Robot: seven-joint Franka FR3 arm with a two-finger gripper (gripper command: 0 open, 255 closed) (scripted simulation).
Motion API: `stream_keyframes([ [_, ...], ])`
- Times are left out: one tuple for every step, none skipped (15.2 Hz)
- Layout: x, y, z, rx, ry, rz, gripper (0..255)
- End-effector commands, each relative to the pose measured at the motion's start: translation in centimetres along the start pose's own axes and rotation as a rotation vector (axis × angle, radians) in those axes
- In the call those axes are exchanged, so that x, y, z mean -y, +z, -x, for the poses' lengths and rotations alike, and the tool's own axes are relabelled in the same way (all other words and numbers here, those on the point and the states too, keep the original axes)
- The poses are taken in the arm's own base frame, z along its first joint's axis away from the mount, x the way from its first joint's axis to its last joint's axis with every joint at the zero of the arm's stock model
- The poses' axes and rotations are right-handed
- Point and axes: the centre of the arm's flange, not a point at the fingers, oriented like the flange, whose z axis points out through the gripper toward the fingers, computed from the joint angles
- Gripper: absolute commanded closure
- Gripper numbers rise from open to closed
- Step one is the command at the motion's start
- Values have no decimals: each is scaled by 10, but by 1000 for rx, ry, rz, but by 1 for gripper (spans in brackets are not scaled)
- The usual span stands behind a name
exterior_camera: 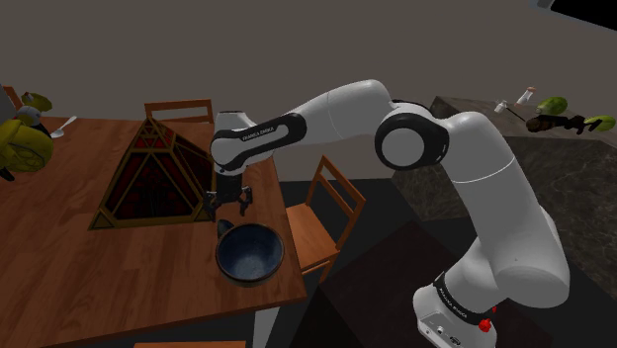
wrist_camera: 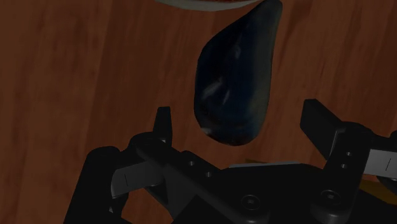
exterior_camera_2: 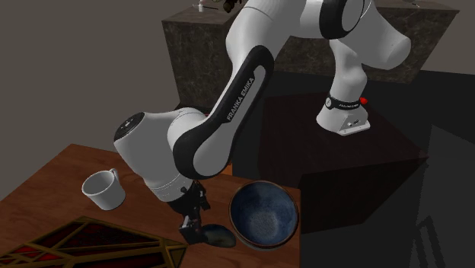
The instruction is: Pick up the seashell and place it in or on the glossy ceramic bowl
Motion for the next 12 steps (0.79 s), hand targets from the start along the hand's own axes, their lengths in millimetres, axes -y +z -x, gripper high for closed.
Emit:
stream_keyframes([
  [0,0,0,0,0,0,255],
  [0,0,0,0,0,0,255],
  [0,0,0,0,0,0,255],
  [0,0,0,0,0,0,255],
  [0,0,0,0,0,0,255],
  [0,0,0,0,0,0,255],
  [0,0,0,0,0,0,255],
  [0,0,0,0,0,0,255],
  [0,0,0,0,0,0,255],
  [0,0,0,0,0,0,255],
  [0,0,0,0,0,0,0],
  [22,4,24,-87,26,91,0],
])
